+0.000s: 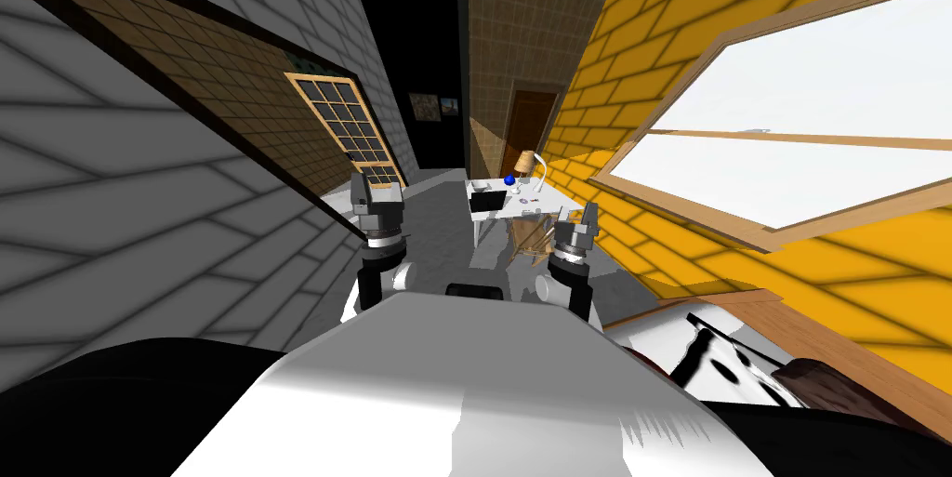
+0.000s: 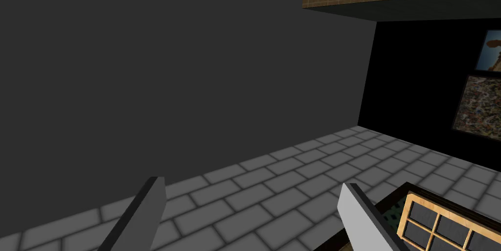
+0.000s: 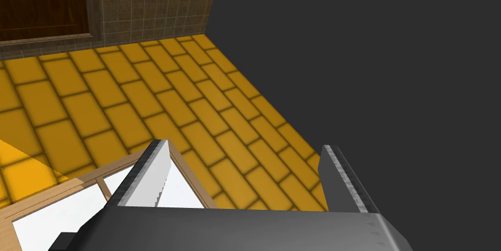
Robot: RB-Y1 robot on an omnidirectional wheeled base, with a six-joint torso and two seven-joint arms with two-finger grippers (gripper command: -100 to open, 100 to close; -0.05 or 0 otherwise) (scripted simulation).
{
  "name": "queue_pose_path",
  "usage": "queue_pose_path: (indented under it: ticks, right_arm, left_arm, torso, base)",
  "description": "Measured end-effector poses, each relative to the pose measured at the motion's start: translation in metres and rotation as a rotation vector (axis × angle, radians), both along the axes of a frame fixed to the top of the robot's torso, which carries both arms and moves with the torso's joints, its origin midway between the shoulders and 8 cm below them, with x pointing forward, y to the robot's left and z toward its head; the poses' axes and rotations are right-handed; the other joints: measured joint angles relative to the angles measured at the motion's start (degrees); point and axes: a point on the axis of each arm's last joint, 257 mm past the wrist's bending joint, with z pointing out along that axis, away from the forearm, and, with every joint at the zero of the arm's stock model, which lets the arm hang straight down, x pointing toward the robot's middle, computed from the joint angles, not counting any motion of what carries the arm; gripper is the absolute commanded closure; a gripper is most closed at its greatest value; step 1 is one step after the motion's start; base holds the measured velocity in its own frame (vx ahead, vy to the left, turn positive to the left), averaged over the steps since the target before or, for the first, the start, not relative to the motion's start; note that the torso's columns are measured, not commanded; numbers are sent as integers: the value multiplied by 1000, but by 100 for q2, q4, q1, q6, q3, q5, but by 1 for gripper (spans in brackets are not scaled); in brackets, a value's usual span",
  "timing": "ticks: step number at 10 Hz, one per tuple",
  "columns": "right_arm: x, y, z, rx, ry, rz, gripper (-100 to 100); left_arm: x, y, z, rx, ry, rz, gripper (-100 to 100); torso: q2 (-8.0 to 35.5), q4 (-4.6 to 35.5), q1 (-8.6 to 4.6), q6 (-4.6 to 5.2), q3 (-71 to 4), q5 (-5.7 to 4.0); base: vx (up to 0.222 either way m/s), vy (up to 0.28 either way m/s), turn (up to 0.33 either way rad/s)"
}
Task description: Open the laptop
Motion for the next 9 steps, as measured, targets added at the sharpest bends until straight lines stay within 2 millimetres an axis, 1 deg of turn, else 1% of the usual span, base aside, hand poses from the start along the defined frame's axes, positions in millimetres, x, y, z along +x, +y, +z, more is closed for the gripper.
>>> queue_pose_path:
  ticks: [1, 2, 9]
  right_arm:
    - [0, 0, 0, 0, 0, 0, 0]
    - [0, 0, 0, 0, 0, 0, 0]
    - [0, 0, 0, 0, 0, 0, 0]
  left_arm:
    - [0, 0, 0, 0, 0, 0, 0]
    - [0, 0, 0, 0, 0, 0, 0]
    - [0, 0, 0, 0, 0, 0, 0]
  torso:
    - [232, 235, 0, 0, -467, 0]
    - [597, 600, 0, 0, -1200, 0]
    - [3539, 3537, 0, 0, -7073, 0]
  base:
    - [0, 0, 0]
    - [0, 0, 0]
    - [0, 0, 0]
